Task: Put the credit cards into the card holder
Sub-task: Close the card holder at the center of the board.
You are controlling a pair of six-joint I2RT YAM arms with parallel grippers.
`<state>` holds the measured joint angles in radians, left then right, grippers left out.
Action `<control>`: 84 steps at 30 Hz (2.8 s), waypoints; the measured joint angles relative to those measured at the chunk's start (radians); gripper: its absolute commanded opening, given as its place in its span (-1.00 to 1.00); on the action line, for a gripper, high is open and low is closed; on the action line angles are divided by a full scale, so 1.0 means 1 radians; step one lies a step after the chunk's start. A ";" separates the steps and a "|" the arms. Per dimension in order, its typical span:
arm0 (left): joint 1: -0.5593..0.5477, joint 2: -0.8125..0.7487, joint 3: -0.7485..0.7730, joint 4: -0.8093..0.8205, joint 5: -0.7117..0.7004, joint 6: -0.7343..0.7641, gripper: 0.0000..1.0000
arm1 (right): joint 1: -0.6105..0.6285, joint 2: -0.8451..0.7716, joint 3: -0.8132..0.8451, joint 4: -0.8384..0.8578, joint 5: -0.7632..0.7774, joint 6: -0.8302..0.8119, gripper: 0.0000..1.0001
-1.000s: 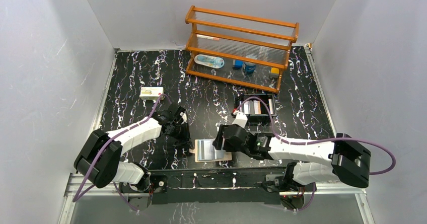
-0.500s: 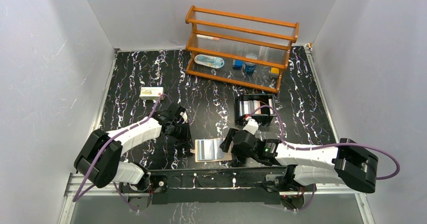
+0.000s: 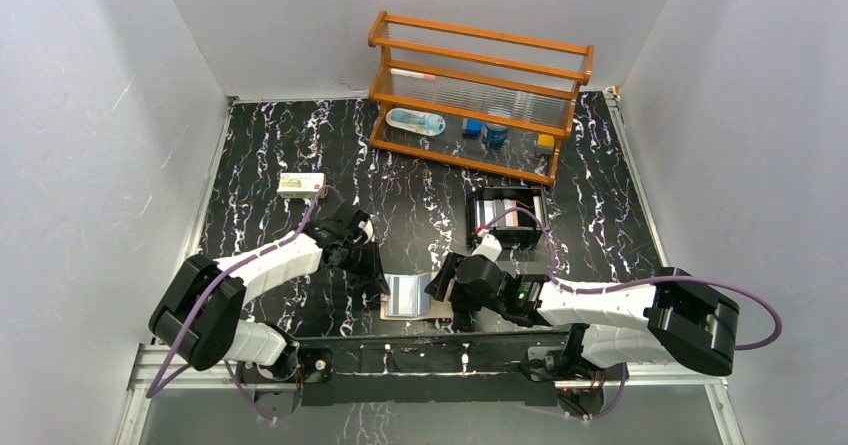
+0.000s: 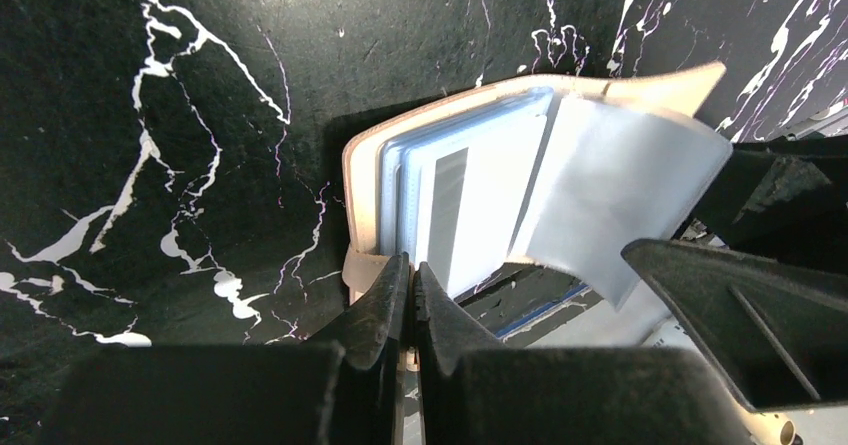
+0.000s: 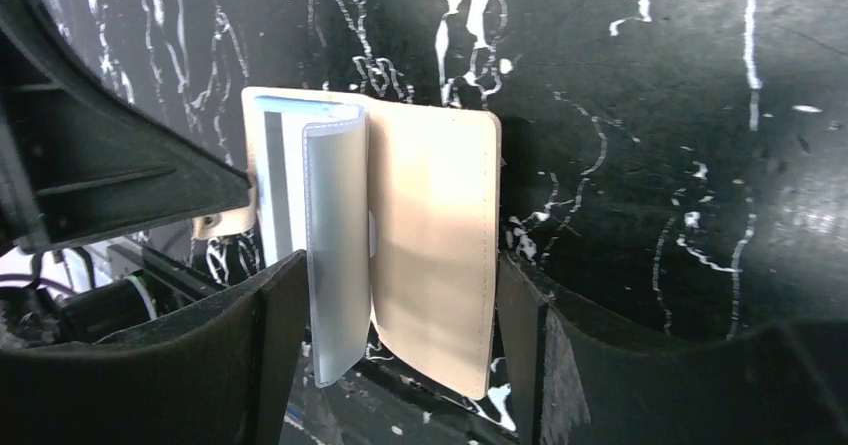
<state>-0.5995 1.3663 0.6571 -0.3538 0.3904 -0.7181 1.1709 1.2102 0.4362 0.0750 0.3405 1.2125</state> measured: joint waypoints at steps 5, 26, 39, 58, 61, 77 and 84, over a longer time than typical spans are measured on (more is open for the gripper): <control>0.000 0.031 -0.002 0.021 0.004 -0.001 -1.00 | 0.001 0.010 0.023 0.050 -0.043 -0.016 0.38; 0.000 0.040 -0.010 0.096 0.119 -0.058 -0.99 | 0.008 0.123 0.115 0.167 -0.108 -0.135 -0.23; 0.000 0.040 -0.010 0.109 0.149 -0.071 -0.81 | 0.008 0.240 0.118 0.163 -0.097 -0.162 -0.61; 0.000 -0.001 -0.009 0.112 0.167 -0.083 -0.39 | 0.052 0.179 0.230 0.029 -0.120 -0.164 -0.29; 0.000 0.005 -0.007 0.113 0.153 -0.083 -0.39 | 0.060 0.215 0.251 0.031 -0.123 -0.171 -0.28; 0.000 0.079 0.073 0.141 0.160 -0.048 -0.27 | 0.061 0.160 0.251 0.029 -0.141 -0.211 -0.10; 0.000 0.119 0.077 0.141 0.155 -0.040 -0.27 | 0.068 0.200 0.293 -0.029 -0.136 -0.210 -0.15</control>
<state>-0.5995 1.4853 0.7345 -0.2131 0.5453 -0.7578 1.2385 1.4105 0.7292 0.0456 0.2047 1.0023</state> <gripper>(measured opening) 0.365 0.442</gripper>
